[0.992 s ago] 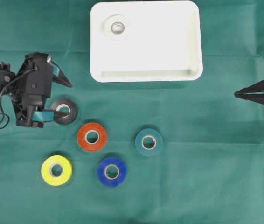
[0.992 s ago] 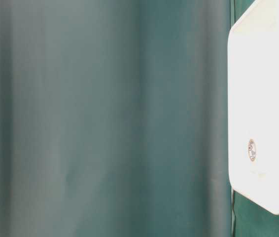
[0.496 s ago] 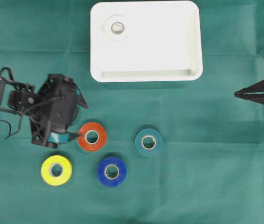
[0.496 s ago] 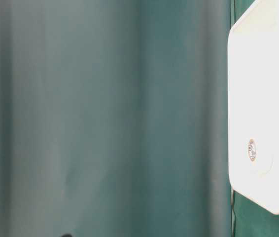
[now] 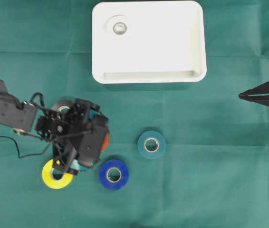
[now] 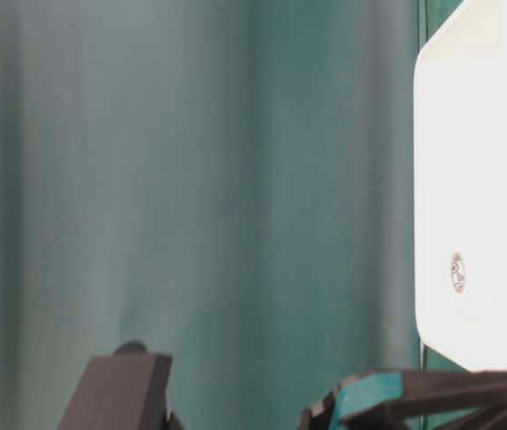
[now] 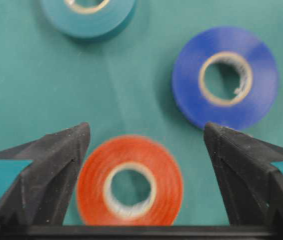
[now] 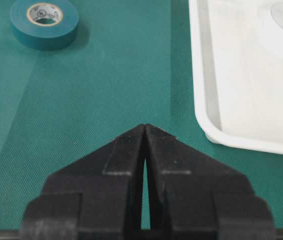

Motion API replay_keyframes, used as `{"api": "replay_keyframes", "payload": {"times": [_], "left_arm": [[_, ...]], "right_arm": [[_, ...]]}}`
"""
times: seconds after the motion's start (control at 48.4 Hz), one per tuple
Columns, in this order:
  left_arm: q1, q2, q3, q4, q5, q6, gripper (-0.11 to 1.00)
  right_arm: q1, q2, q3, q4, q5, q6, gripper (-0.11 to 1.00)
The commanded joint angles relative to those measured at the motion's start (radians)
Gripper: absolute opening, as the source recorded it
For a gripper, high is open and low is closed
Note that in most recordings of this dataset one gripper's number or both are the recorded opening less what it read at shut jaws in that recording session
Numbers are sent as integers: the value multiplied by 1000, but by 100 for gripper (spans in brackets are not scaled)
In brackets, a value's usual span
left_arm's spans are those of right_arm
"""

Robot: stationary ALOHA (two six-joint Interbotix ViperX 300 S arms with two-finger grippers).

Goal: Put the tape into the white case with the left arm.
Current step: 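Insert the left gripper into the blue roll's hole and close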

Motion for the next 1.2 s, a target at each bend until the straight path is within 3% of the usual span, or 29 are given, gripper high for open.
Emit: {"api": "replay_keyframes", "payload": {"times": [0.0,0.269,0.971,1.178], "left_arm": [[-20,25,-49,-2,-5,-2,96],[-49,120,-117,-2,-3,-2,96],[-40,245,-150,2,-29,8,96],[-32,247,-141,2,-61,8,88]], "right_arm": [[0,8,-12,0,-9,3,-9],[0,9,-12,0,-11,8,-9],[0,12,-11,0,-12,9,-9],[0,11,-9,0,-12,9,-9]]}}
